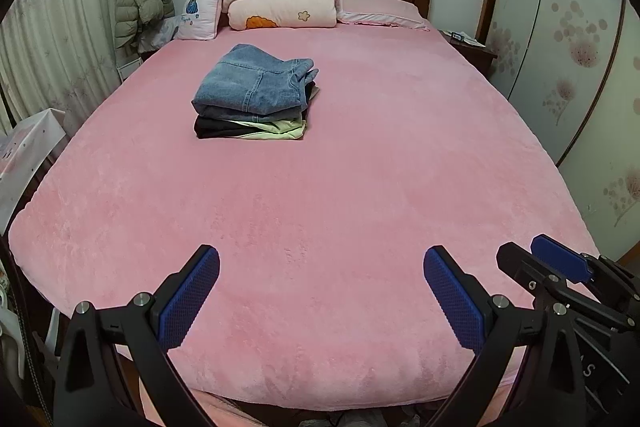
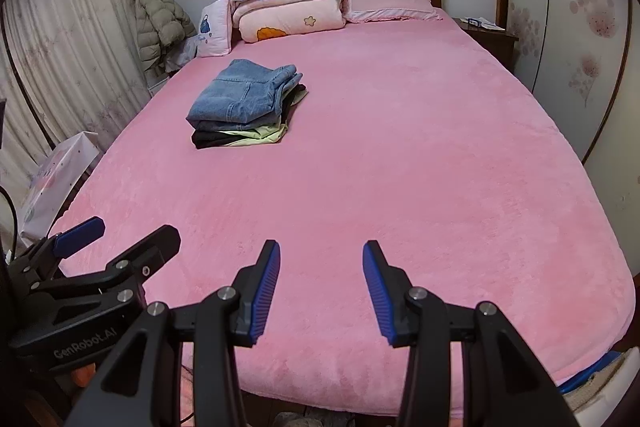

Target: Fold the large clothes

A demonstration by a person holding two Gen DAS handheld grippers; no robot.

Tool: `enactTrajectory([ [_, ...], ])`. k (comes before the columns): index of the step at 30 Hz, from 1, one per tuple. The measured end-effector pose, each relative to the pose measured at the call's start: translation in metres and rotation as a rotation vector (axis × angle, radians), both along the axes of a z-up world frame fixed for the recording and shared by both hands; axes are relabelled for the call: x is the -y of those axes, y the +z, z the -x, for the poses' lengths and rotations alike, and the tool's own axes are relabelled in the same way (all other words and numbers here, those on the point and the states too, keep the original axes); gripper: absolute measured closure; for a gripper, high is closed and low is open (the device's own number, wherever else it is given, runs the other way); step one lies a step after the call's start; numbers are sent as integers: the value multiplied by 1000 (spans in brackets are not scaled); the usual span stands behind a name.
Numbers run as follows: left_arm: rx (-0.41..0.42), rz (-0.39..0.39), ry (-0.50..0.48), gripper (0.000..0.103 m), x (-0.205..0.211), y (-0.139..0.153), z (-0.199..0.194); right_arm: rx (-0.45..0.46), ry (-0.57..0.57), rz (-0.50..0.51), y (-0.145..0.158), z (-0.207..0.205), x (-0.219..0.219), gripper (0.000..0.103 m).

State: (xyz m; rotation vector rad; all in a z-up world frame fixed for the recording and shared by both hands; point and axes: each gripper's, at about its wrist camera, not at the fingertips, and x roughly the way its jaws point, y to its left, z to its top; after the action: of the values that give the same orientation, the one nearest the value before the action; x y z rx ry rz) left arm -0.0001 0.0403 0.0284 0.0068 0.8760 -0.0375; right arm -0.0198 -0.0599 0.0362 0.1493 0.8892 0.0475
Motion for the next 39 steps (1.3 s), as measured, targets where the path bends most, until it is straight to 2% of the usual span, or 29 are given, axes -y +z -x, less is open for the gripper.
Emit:
enactTrajectory([
  [23, -6, 1, 7, 2, 6, -4, 1, -7, -14, 1, -3, 2, 0, 60],
  [39, -39, 4, 17, 2, 4, -11, 1, -26, -23, 0, -9, 3, -2, 60],
])
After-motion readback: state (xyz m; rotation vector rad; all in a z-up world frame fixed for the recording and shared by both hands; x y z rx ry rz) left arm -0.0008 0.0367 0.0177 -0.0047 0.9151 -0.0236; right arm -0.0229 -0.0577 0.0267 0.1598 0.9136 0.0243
